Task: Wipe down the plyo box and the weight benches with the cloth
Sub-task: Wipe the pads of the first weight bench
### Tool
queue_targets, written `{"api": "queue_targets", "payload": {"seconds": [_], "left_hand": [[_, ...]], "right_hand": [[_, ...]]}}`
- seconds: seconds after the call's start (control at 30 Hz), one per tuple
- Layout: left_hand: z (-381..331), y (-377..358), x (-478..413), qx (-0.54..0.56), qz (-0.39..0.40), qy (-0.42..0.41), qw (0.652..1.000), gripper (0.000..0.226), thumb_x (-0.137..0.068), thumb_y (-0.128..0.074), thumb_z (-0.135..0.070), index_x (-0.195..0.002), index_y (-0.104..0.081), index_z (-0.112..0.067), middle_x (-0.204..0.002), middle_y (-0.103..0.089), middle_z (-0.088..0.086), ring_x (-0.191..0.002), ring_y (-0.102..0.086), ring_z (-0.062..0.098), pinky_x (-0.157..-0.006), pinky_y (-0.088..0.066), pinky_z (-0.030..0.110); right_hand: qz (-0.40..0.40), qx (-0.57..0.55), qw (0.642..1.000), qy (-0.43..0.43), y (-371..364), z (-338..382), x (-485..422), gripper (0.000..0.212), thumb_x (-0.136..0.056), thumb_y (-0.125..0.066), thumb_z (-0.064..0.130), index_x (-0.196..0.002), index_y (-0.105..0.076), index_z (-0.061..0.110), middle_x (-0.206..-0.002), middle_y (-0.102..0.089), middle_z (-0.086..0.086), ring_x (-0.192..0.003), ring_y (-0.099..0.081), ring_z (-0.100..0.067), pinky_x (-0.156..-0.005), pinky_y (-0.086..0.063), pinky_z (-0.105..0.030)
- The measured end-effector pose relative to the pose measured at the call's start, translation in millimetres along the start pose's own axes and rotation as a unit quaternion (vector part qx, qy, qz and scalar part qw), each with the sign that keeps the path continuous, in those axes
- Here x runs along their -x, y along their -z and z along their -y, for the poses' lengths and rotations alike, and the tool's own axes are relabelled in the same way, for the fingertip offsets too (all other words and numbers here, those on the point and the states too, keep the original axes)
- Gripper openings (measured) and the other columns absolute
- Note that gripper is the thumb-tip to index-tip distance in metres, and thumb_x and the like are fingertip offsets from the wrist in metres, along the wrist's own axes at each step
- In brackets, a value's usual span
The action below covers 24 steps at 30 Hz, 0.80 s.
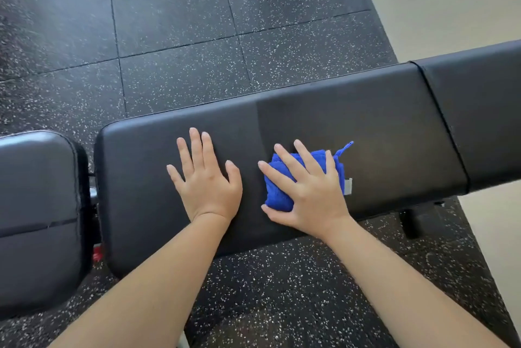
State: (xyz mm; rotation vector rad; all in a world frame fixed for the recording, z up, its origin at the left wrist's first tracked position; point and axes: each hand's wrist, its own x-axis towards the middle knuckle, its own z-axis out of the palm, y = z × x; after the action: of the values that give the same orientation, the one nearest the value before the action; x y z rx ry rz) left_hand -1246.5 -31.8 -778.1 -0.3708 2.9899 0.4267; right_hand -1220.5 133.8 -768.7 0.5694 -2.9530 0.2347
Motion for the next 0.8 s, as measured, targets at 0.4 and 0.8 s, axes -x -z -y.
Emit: {"api": "queue_targets", "payload": {"seconds": [0.4,0.8], "left_hand": [[111,42,-48,-0.036,0.037,-0.322,0.945,0.064,-0.084,-0.033,-0.034,-0.144,-0.031,-0.013,-0.152,-0.022,-0.002,-0.14,-0.014,0.013,-0.11,-0.013,0.04],[115,41,-45,-0.031,0.023,-0.318,0.947,0.063,-0.084,-0.03,-0.034,-0.144,-0.032,-0.013,-0.152,-0.022,-0.002,-0.14,-0.015,0.013,-0.111,-0.016,0.047]], "right_hand": [[0.051,-0.019,0.993,-0.103,-21,5,-155,0.077,-0.067,-0.027,0.071,-0.128,-0.056,0.033,-0.128,-0.057,-0.006,-0.118,-0.05,-0.032,-0.1,-0.022,-0.067],[-0.052,-0.007,0.997,-0.05,-13,68,4,0.056,-0.073,-0.054,0.06,-0.12,-0.064,0.031,-0.126,-0.06,-0.005,-0.115,-0.056,-0.028,-0.093,-0.036,-0.061]]}}
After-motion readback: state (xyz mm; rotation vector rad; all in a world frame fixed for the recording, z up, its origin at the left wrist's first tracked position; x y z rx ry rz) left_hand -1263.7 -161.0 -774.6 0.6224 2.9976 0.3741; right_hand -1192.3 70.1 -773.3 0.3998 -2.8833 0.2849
